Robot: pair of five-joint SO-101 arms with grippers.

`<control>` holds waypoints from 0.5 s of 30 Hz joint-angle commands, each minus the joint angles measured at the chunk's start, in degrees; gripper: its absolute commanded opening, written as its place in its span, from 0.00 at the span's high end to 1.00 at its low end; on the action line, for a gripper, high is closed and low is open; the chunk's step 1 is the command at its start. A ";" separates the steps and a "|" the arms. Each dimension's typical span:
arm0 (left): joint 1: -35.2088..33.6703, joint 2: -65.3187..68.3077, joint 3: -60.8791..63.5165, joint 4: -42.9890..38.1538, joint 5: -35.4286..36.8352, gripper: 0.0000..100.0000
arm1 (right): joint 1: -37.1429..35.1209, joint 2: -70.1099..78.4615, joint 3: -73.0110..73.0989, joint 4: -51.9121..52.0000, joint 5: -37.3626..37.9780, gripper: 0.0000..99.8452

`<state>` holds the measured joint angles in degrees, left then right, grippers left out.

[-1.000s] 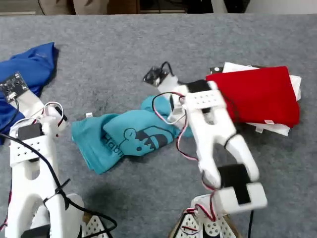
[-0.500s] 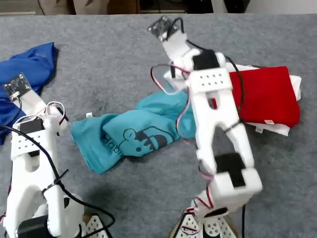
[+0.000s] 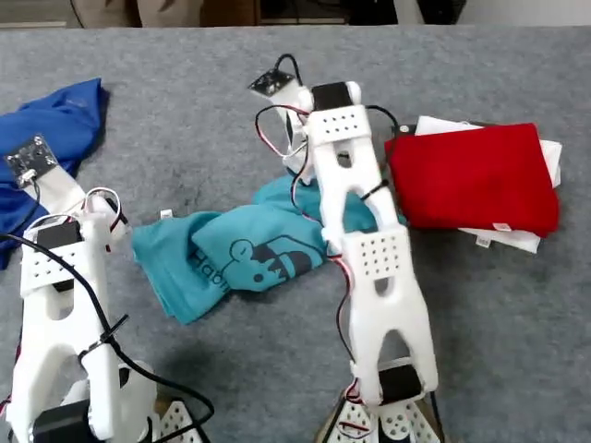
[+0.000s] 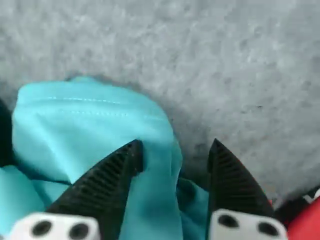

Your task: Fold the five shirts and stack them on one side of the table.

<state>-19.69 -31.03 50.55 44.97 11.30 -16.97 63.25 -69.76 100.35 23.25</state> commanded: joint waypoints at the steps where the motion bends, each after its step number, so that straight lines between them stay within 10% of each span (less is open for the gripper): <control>1: 0.53 0.04 -2.37 -0.88 0.18 0.98 | -0.57 0.92 -5.05 2.11 2.64 0.78; 15: 0.62 0.13 -2.29 -0.88 0.18 0.98 | -2.24 -0.13 -3.21 -1.23 3.96 1.00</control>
<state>-19.69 -31.03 50.55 44.88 11.30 -18.11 64.48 -65.54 100.18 28.18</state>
